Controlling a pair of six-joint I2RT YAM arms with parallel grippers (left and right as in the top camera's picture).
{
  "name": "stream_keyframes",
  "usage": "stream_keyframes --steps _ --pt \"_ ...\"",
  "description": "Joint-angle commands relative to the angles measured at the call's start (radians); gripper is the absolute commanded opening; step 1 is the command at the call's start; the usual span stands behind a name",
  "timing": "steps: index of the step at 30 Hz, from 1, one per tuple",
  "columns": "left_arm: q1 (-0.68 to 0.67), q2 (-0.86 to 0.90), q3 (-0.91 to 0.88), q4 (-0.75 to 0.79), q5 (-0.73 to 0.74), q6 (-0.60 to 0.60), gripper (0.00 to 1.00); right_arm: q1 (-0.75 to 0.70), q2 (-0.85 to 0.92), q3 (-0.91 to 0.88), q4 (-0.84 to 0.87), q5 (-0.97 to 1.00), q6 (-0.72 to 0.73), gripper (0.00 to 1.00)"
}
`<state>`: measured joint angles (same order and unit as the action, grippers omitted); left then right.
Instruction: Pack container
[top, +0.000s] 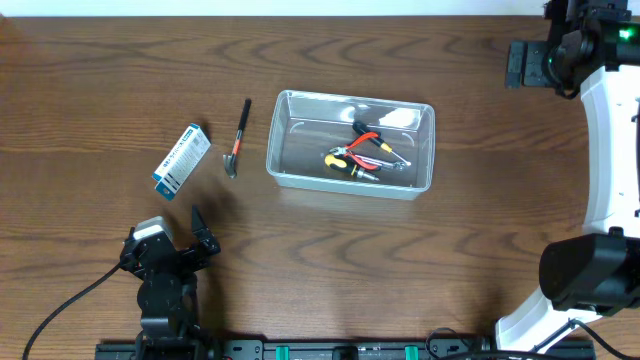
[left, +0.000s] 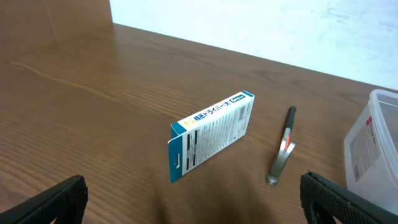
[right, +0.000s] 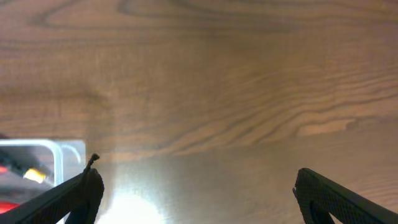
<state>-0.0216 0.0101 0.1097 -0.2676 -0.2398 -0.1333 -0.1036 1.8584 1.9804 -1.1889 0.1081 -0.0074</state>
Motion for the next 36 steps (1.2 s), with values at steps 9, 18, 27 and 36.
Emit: stream_keyframes --steps 9,18,27,36 --pt "0.003 -0.006 -0.023 -0.006 -0.005 0.006 0.98 0.001 0.005 -0.002 -0.042 -0.015 0.014 0.99" --pt "0.003 -0.006 -0.023 -0.007 -0.004 0.006 0.98 0.001 0.005 -0.003 -0.042 -0.015 0.014 0.99" --pt "0.003 0.001 0.015 0.143 0.193 -0.010 0.98 0.001 0.005 -0.003 -0.042 -0.015 0.014 0.99" --pt "0.003 0.430 0.448 -0.006 0.201 0.039 0.98 0.001 0.005 -0.002 -0.042 -0.015 0.014 0.99"
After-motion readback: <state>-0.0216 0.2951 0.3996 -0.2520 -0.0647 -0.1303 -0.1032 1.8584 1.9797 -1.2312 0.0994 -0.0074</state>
